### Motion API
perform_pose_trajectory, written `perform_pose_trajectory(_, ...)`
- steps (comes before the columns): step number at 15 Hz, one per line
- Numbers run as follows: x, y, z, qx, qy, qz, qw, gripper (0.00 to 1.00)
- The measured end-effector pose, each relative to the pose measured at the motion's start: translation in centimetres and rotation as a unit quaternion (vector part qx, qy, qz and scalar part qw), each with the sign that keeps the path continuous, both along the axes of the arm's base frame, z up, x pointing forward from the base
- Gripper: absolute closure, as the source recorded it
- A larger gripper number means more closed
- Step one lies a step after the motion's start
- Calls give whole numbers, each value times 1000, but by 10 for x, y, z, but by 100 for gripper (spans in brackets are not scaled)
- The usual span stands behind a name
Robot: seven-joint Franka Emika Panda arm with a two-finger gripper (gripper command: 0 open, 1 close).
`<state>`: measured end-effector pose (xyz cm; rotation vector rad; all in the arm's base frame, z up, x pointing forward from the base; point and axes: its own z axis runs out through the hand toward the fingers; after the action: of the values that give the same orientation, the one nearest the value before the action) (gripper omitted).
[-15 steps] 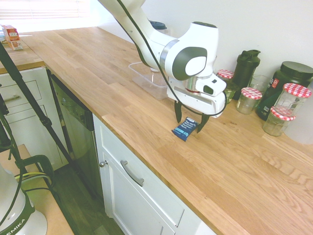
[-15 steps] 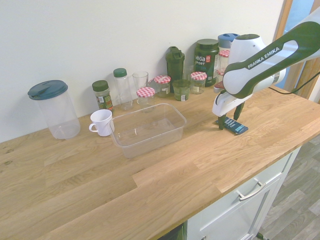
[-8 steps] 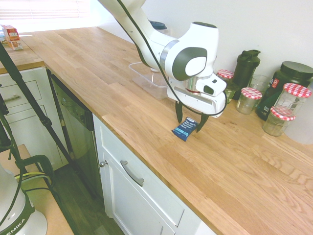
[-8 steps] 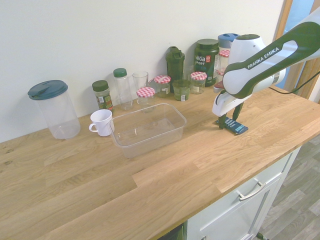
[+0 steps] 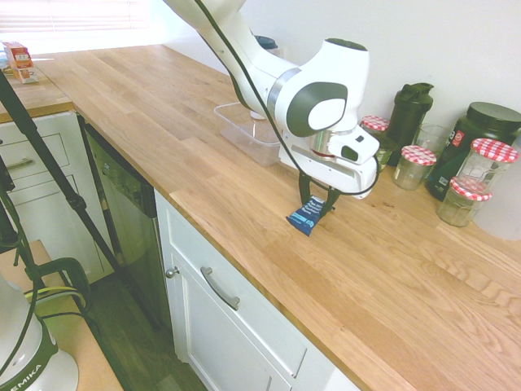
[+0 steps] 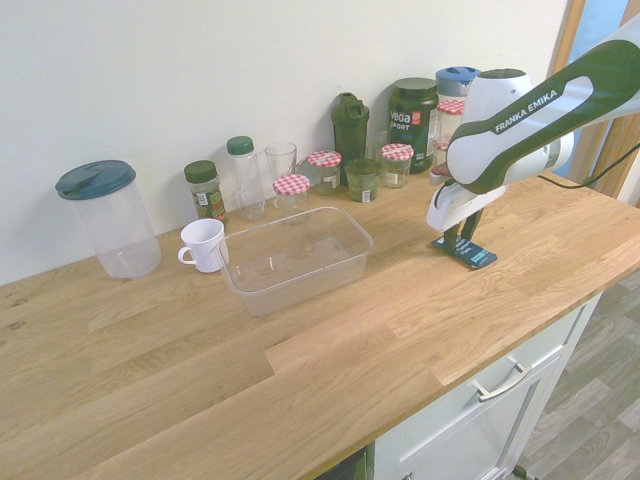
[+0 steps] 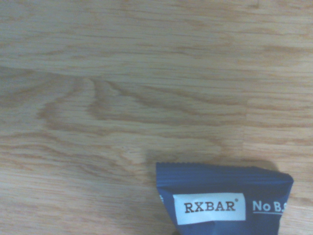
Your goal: Put the protein bar into the container
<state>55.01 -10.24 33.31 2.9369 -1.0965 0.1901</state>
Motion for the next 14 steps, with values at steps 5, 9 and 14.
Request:
perform_pose_trajectory(5, -2, -4, 14, -2, -10, -2, 1000, 100)
perform_pose_trajectory(9, -21, 37, 98, 0, -44, 18, 999, 100)
perform_pose_trajectory(14, -47, 160, 173, -15, -72, 38, 997, 100)
